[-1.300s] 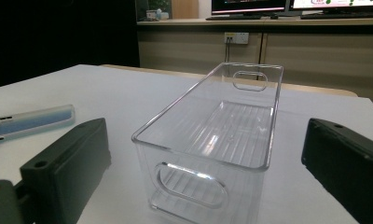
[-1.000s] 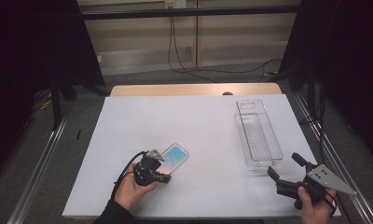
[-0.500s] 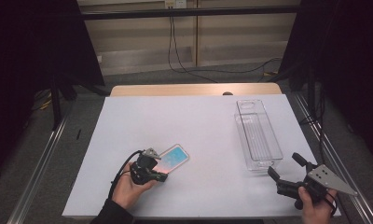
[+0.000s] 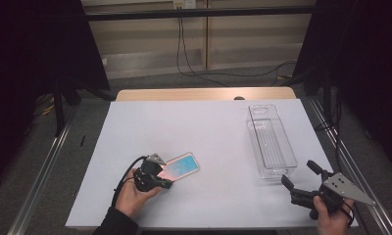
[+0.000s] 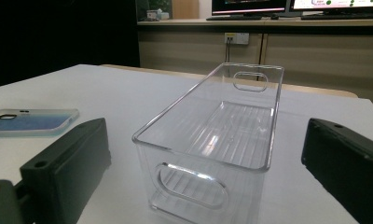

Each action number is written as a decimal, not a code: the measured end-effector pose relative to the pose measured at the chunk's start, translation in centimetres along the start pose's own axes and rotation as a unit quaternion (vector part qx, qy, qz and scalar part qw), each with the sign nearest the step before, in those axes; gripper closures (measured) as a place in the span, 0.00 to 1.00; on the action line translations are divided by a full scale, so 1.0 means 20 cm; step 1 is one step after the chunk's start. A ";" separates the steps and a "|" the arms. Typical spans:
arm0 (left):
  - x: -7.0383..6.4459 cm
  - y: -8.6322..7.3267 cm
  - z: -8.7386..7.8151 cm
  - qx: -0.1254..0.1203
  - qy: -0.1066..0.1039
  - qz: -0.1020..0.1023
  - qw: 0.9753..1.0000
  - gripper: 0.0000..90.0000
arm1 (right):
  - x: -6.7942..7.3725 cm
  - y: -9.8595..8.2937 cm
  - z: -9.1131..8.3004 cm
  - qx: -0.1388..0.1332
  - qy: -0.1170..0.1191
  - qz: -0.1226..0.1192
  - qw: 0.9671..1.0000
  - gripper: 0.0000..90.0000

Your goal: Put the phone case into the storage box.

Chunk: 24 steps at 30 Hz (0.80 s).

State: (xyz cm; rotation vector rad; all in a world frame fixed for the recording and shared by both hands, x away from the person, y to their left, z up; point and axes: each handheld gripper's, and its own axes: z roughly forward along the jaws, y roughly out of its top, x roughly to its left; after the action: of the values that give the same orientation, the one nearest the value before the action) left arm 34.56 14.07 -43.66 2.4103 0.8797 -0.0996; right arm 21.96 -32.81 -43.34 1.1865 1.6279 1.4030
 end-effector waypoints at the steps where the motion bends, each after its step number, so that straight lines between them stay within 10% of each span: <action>1: 0.00 0.00 0.00 -0.002 0.001 -0.005 1.000 1.00 | 0.00 0.00 0.00 0.000 0.000 0.000 1.000 0.01; 24: 0.07 -0.01 -0.03 -0.008 0.028 -0.021 0.999 1.00 | 0.00 0.00 0.00 0.000 0.001 0.000 1.000 0.01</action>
State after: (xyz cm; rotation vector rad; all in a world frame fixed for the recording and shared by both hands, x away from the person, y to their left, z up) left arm 35.52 15.20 -43.65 2.3899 0.9537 -0.0422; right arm 22.00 -32.80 -43.35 1.1853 1.6291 1.4032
